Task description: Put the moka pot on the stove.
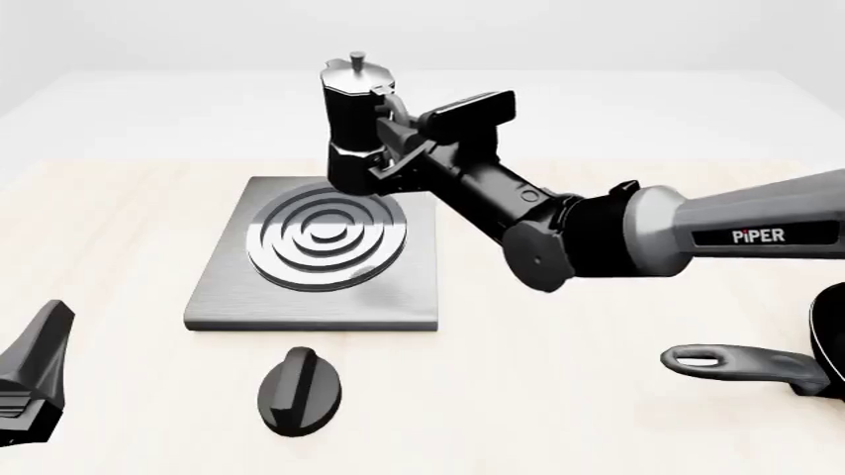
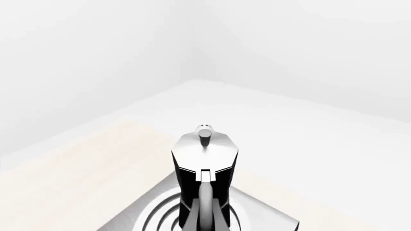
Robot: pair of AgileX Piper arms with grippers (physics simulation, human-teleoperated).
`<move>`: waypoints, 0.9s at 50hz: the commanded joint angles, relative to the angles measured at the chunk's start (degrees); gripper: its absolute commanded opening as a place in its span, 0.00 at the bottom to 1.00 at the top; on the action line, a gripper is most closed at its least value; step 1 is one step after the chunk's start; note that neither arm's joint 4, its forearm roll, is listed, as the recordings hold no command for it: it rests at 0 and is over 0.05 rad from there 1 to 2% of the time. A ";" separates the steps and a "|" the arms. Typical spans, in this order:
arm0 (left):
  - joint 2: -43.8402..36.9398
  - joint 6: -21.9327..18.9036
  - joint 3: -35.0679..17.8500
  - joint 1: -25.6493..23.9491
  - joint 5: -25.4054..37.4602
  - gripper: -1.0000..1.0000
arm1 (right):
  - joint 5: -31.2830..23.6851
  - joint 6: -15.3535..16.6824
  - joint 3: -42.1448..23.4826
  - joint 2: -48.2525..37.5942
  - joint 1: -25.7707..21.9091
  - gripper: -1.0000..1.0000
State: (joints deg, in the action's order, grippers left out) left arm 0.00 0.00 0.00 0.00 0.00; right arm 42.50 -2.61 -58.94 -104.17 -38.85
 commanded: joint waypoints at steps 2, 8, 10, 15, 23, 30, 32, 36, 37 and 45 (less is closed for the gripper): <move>0.00 0.00 0.00 0.00 0.00 1.00 | 0.49 -0.11 -3.99 -3.25 -0.88 0.00; 0.00 0.00 0.00 0.00 0.00 1.00 | 0.75 -0.28 -5.38 -5.05 -0.85 0.00; 0.00 0.00 0.00 0.00 0.00 1.00 | 0.83 -0.44 -5.99 -5.81 -1.01 0.00; 0.00 0.00 0.00 0.00 0.00 1.00 | 0.82 -0.44 -6.69 -6.73 -1.61 0.00; 0.00 0.00 0.00 0.00 0.00 1.00 | 0.78 -0.98 -6.54 -6.98 -2.31 0.00; 0.00 0.00 0.00 0.00 0.00 1.00 | -0.08 -1.13 -6.72 -7.14 -2.84 0.00; 0.00 0.00 0.00 0.00 0.00 1.00 | -0.50 -1.23 -6.77 -6.94 -3.02 0.00; 0.00 0.00 0.00 0.00 0.00 1.00 | -1.28 -1.35 -7.07 -6.74 -3.16 0.00; 0.00 0.00 0.00 0.00 0.00 1.00 | -1.43 -1.36 -7.14 -6.74 -3.22 0.00; 0.00 0.00 0.00 0.00 0.00 1.00 | -2.13 -1.35 -7.61 -7.10 -3.46 0.00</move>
State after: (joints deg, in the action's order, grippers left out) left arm 0.00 0.00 0.00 0.00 0.00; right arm 41.09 -3.56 -65.46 -111.57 -41.89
